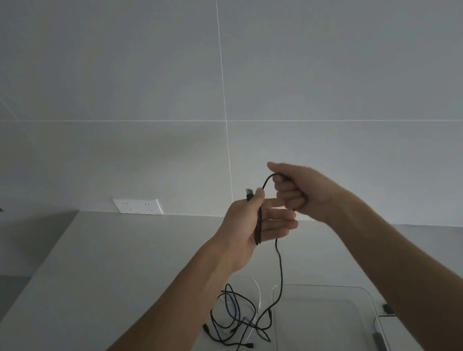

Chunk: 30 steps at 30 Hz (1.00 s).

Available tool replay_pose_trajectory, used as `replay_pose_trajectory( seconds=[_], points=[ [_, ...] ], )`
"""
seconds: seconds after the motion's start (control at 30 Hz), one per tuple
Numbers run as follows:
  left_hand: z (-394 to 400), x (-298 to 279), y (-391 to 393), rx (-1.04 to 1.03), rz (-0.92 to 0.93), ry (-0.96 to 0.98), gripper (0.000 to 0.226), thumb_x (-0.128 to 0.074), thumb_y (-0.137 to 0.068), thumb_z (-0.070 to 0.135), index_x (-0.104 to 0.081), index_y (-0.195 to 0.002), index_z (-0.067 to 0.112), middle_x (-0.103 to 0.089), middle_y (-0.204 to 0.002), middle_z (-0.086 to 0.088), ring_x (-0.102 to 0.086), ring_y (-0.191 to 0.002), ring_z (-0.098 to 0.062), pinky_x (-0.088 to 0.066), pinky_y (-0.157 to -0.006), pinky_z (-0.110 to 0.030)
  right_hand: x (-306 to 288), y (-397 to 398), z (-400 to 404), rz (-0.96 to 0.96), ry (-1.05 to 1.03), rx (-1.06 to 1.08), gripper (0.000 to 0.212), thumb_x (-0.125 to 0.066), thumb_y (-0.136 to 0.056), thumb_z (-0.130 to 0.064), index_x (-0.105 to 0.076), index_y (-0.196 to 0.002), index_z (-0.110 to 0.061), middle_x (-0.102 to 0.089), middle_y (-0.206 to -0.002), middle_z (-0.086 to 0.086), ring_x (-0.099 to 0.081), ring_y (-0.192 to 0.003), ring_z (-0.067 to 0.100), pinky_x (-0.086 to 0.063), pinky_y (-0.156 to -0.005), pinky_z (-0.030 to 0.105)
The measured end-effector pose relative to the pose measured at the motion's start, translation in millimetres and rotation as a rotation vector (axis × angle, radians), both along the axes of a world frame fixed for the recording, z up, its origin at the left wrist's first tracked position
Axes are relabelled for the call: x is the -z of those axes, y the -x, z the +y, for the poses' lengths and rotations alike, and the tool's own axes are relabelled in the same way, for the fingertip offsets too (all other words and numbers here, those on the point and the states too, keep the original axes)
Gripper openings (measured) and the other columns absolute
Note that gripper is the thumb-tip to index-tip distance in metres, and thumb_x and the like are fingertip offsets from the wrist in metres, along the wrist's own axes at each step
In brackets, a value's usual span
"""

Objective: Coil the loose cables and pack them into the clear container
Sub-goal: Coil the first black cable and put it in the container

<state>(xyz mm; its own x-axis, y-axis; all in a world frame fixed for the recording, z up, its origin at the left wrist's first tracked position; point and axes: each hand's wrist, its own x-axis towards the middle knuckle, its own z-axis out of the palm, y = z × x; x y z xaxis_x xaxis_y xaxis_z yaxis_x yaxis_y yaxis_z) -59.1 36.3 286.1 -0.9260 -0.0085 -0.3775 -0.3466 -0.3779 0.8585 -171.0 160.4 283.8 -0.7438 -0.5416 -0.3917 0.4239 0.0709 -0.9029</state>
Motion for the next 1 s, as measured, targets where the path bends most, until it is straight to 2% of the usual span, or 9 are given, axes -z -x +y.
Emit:
replay_pose_trajectory(
  seconds=[0.1,0.27,0.33,0.43,0.5,0.67,0.83,0.9,1.0],
  points=[
    [-6.7,4.0,1.7,-0.074,-0.002,0.013,0.049,-0.035,-0.11,0.037,-0.055,-0.123,-0.006,-0.078,-0.1,-0.018,-0.077,-0.091,-0.035,-0.062,-0.072,-0.035,-42.1,-20.1,-6.1,0.224,-0.111,-0.121,0.033,-0.057,-0.102,-0.033,-0.062,-0.077,-0.012,-0.032,-0.059,-0.004,-0.024,-0.051,0.013,-0.022,-0.044,0.023],
    [-27.9,-9.0,12.1,-0.139,0.194,-0.097,0.056,-0.025,-0.112,0.032,-0.068,-0.095,0.001,-0.071,-0.073,-0.011,-0.072,-0.07,-0.029,-0.054,-0.073,-0.038,-49.0,-69.7,-14.4,0.387,0.063,-0.063,0.025,-0.05,-0.105,-0.013,-0.066,-0.094,0.002,-0.049,-0.062,0.003,-0.042,-0.051,0.017,-0.042,-0.05,0.027],
    [-34.5,-19.0,15.1,-0.174,0.216,-0.173,0.05,-0.026,-0.112,0.033,-0.058,-0.118,-0.004,-0.076,-0.086,-0.014,-0.075,-0.084,-0.028,-0.053,-0.081,-0.039,-35.1,-80.5,-10.3,0.36,0.132,-0.01,0.029,-0.049,-0.107,-0.014,-0.065,-0.099,0.009,-0.051,-0.064,0.004,-0.045,-0.053,0.018,-0.047,-0.054,0.029],
    [-30.2,-33.8,18.9,-0.212,0.251,-0.308,0.037,-0.03,-0.111,0.032,-0.041,-0.13,0.001,-0.076,-0.101,-0.02,-0.074,-0.102,-0.034,-0.058,-0.089,-0.043,-7.7,-97.8,-5.8,0.299,0.111,-0.01,0.036,-0.049,-0.108,-0.025,-0.067,-0.086,-0.003,-0.051,-0.062,0.007,-0.047,-0.055,0.022,-0.05,-0.059,0.03],
    [-25.0,-43.4,19.0,-0.189,0.294,-0.358,0.042,-0.03,-0.111,0.032,-0.038,-0.135,-0.003,-0.076,-0.106,-0.022,-0.075,-0.098,-0.034,-0.062,-0.081,-0.04,10.4,-108.1,-2.4,0.244,0.021,-0.054,0.047,-0.052,-0.105,-0.042,-0.057,-0.07,-0.011,-0.041,-0.056,0.005,-0.04,-0.05,0.021,-0.048,-0.053,0.029],
    [-17.2,-51.1,17.1,-0.081,0.296,-0.318,0.053,-0.034,-0.11,0.037,-0.028,-0.152,0.006,-0.07,-0.124,-0.024,-0.072,-0.107,-0.036,-0.063,-0.081,-0.034,40.2,-98.9,17.6,0.138,-0.08,0.004,0.06,-0.057,-0.093,-0.062,-0.022,-0.066,-0.023,-0.016,-0.062,-0.001,-0.013,-0.051,0.015,-0.019,-0.043,0.023],
    [-9.1,-44.1,14.4,0.008,0.319,-0.357,0.058,-0.032,-0.109,0.041,-0.02,-0.157,0.012,-0.075,-0.108,-0.023,-0.064,-0.123,-0.036,-0.041,-0.114,-0.048,59.7,-70.2,25.2,0.328,-0.37,-0.033,0.069,-0.048,-0.091,-0.073,-0.043,-0.06,-0.011,-0.04,-0.052,0.002,-0.043,-0.046,0.016,-0.056,-0.057,0.03],
    [-6.6,-42.8,11.6,0.032,0.313,-0.401,0.058,-0.032,-0.108,0.04,-0.023,-0.155,0.006,-0.077,-0.096,-0.021,-0.068,-0.116,-0.037,-0.046,-0.11,-0.049,65.8,-56.6,27.0,0.372,-0.455,-0.024,0.068,-0.047,-0.094,-0.071,-0.046,-0.064,-0.01,-0.039,-0.055,0.005,-0.041,-0.046,0.015,-0.053,-0.049,0.027],
    [-2.2,-34.6,5.1,0.065,0.249,-0.388,0.056,-0.032,-0.109,0.036,-0.035,-0.15,-0.002,-0.077,-0.085,-0.017,-0.077,-0.088,-0.03,-0.063,-0.08,-0.038,57.5,-34.7,30.4,0.344,-0.424,0.026,0.053,-0.053,-0.101,-0.051,-0.039,-0.064,-0.016,-0.033,-0.054,0.002,-0.026,-0.047,0.013,-0.025,-0.042,0.024]
  ],
)
